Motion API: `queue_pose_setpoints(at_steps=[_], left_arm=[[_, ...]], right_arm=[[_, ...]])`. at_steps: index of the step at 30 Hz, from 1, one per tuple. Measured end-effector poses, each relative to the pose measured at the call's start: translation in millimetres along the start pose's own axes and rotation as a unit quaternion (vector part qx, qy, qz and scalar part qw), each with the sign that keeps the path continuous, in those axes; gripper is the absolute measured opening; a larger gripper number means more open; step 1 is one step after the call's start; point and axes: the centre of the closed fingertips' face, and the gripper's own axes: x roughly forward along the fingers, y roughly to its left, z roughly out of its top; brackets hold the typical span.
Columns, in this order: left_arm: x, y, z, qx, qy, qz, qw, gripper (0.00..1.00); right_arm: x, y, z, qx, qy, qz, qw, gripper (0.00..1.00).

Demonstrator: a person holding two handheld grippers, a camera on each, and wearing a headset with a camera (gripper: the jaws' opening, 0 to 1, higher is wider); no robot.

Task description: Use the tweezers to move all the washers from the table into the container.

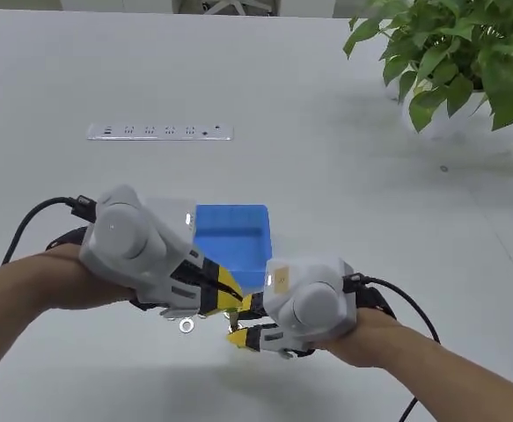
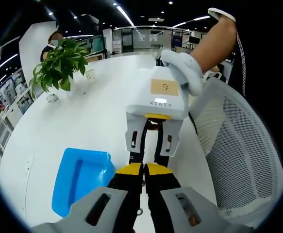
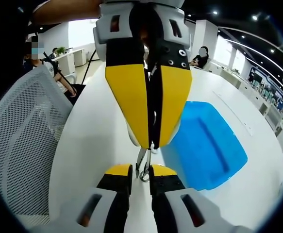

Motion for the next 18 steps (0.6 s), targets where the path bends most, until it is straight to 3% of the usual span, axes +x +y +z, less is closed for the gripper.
queue_pose_setpoints(at_steps=[18], left_arm=[[-0.2,-0.8,-0.2,-0.002,0.001,-0.001,1.0000,0.05]], right_arm=[[-0.3,-0.6,-0.3,0.017,0.002,0.002,0.9998,0.11]])
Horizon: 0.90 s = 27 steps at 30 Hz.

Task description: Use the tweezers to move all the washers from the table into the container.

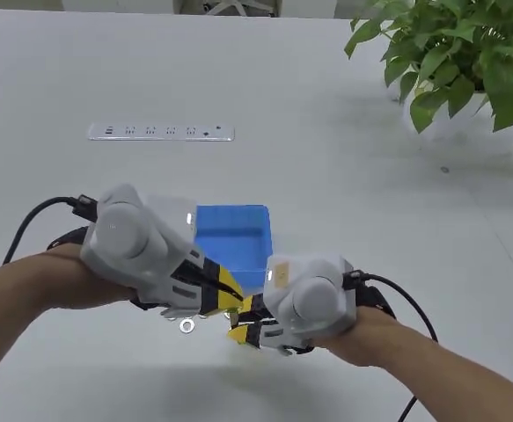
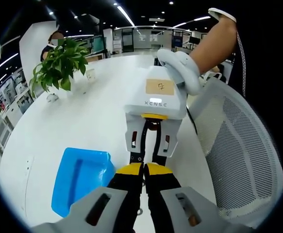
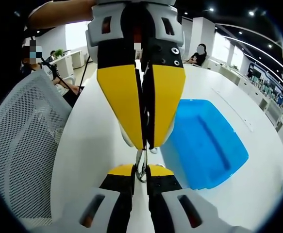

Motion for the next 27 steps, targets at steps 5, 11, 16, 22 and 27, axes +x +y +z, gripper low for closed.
queue_pose_setpoints(at_steps=[5,11,16,22,27], left_arm=[[-0.8,-1.1,-0.2,0.003,0.002,0.001,1.0000,0.05],[-4.8,-2.7,2.4,0.004,0.000,0.003,1.0000,0.05],[-9.1,-4.9,5.5,0.005,0.001,0.002,1.0000,0.05],[-15.6,-5.1,10.4,0.012,0.001,0.007,0.9999,0.05],[-20.4,-4.9,15.7,0.014,-0.002,0.011,0.9998,0.05]], right_arm=[[-0.5,0.7,0.1,-0.005,0.003,0.000,1.0000,0.11],[-3.6,1.7,3.8,-0.008,0.001,-0.002,1.0000,0.10],[-5.6,2.3,8.1,-0.012,-0.002,-0.004,0.9999,0.10],[-10.5,1.9,14.3,-0.014,-0.006,-0.005,0.9999,0.10],[-15.9,-0.4,20.2,-0.018,-0.010,-0.010,0.9997,0.10]])
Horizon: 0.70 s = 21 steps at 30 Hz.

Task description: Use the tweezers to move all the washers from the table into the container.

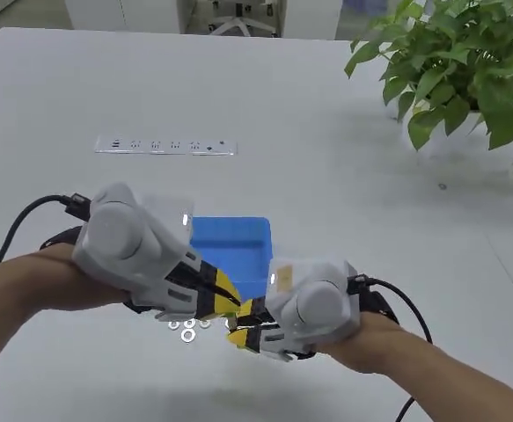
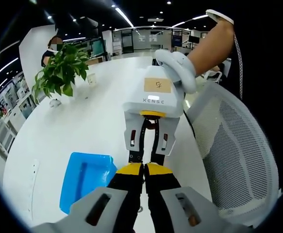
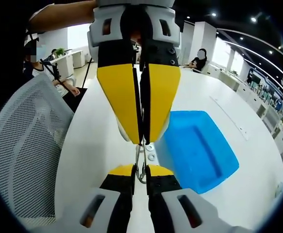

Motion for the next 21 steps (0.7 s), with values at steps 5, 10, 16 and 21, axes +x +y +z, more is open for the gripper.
queue_pose_setpoints(at_steps=[5,10,16,21], left_arm=[[-5.2,2.5,5.0,0.000,-0.003,0.003,1.0000,0.05],[-11.4,6.2,12.8,0.002,-0.006,0.005,1.0000,0.05],[-16.3,11.5,20.3,0.006,-0.009,0.008,0.9999,0.05],[-19.8,17.1,25.0,0.009,-0.009,0.010,0.9999,0.05]], right_arm=[[-3.8,-3.4,6.3,-0.006,-0.002,-0.003,1.0000,0.10],[-9.3,-8.8,13.8,-0.013,-0.005,-0.007,0.9999,0.10],[-14.9,-15.8,19.7,-0.016,-0.007,-0.011,0.9998,0.10],[-18.5,-23.2,24.0,-0.020,-0.009,-0.016,0.9996,0.10]])
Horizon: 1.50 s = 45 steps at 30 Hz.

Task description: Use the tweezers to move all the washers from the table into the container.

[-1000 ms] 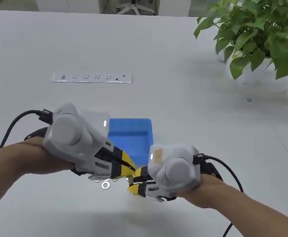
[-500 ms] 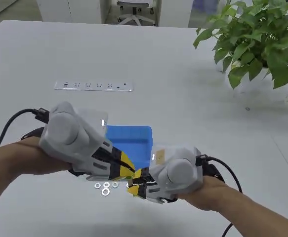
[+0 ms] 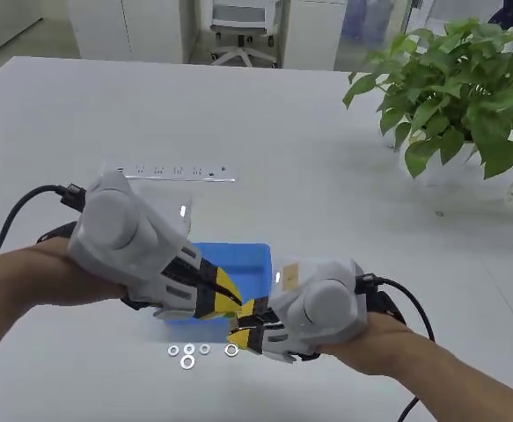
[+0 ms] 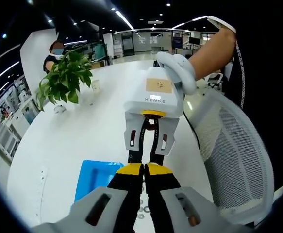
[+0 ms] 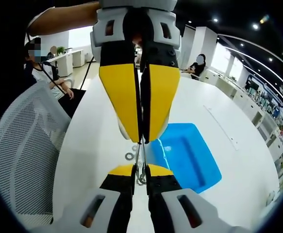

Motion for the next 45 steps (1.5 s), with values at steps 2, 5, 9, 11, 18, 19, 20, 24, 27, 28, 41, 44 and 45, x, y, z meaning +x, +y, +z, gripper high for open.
queue_pose_setpoints(at_steps=[2,5,9,11,18,19,20,24,27,28,41,44,45], left_arm=[[-1.4,3.0,1.7,0.002,0.000,0.002,1.0000,0.05],[-3.9,7.9,4.2,0.004,0.000,0.005,1.0000,0.05],[-6.6,14.1,7.0,0.009,0.001,0.008,0.9999,0.05],[-7.5,16.5,8.1,0.010,0.001,0.009,0.9999,0.05],[-8.0,28.6,10.4,0.012,0.002,0.012,0.9998,0.05],[-8.0,30.0,10.4,0.013,0.002,0.012,0.9998,0.05],[-8.1,31.9,10.5,0.013,0.003,0.012,0.9998,0.05],[-7.6,39.8,10.5,0.013,0.004,0.012,0.9998,0.05],[-6.3,45.3,9.7,0.014,0.006,0.011,0.9998,0.05],[-5.6,47.5,9.1,0.014,0.007,0.010,0.9998,0.05],[6.8,68.4,-3.0,0.004,0.013,0.008,0.9999,0.05],[9.7,72.5,-6.8,0.001,0.014,0.007,0.9999,0.05],[10.4,73.7,-8.1,-0.001,0.014,0.007,0.9999,0.05]], right_arm=[[-1.0,-3.5,1.9,-0.001,-0.001,-0.003,1.0000,0.10],[-2.3,-9.6,5.0,0.000,-0.005,-0.007,1.0000,0.10],[-3.5,-17.2,8.7,-0.003,-0.007,-0.011,0.9999,0.10],[-3.8,-20.0,9.8,-0.004,-0.008,-0.012,0.9999,0.10],[-4.4,-34.0,11.0,-0.009,-0.006,-0.015,0.9998,0.10],[-4.2,-35.6,11.0,-0.009,-0.006,-0.015,0.9998,0.10],[-4.0,-38.0,11.0,-0.009,-0.005,-0.016,0.9998,0.10],[-2.6,-44.9,11.2,-0.009,-0.006,-0.016,0.9998,0.10],[-1.0,-50.3,10.1,-0.007,-0.006,-0.016,0.9998,0.10],[-0.3,-52.4,9.6,-0.006,-0.006,-0.016,0.9998,0.10],[13.0,-70.2,-2.4,0.000,-0.001,-0.018,0.9998,0.10],[17.2,-73.8,-6.3,0.002,0.001,-0.016,0.9999,0.10],[18.4,-74.7,-7.3,0.003,0.001,-0.015,0.9999,0.10]])
